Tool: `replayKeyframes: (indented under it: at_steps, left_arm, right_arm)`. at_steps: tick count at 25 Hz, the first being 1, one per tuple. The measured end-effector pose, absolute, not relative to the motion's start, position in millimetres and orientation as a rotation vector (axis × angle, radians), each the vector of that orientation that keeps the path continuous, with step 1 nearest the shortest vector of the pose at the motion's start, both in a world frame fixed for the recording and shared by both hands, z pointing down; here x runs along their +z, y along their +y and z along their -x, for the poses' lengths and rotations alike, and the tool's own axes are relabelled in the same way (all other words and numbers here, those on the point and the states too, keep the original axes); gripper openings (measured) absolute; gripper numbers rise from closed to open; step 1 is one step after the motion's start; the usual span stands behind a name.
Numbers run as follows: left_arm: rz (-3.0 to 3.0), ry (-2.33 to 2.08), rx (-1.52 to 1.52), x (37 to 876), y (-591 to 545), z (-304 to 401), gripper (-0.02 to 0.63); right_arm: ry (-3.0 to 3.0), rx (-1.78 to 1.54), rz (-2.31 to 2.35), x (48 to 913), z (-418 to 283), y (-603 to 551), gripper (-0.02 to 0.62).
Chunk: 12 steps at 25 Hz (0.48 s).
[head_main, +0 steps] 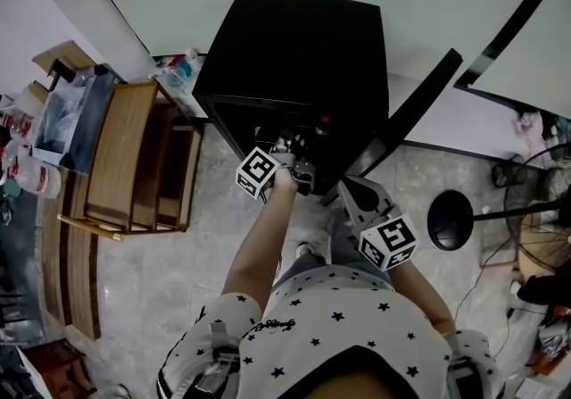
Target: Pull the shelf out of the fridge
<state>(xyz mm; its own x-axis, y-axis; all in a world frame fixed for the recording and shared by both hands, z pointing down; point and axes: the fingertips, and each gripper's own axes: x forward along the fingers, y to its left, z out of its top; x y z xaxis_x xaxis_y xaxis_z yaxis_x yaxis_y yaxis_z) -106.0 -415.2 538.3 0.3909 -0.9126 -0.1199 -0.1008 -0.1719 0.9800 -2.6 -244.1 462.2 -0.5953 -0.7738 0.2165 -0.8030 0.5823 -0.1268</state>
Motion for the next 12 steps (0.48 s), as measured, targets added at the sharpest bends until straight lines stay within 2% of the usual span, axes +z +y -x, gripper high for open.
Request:
replayKeyframes:
  at_steps: [12]
  left_arm:
    - [-1.424,-0.911,-1.046,563.9,-453.5,105.8,0.138]
  right_arm:
    - [-2.693,0.326,-1.234,467.6,-2.1,-254.8,-0.008]
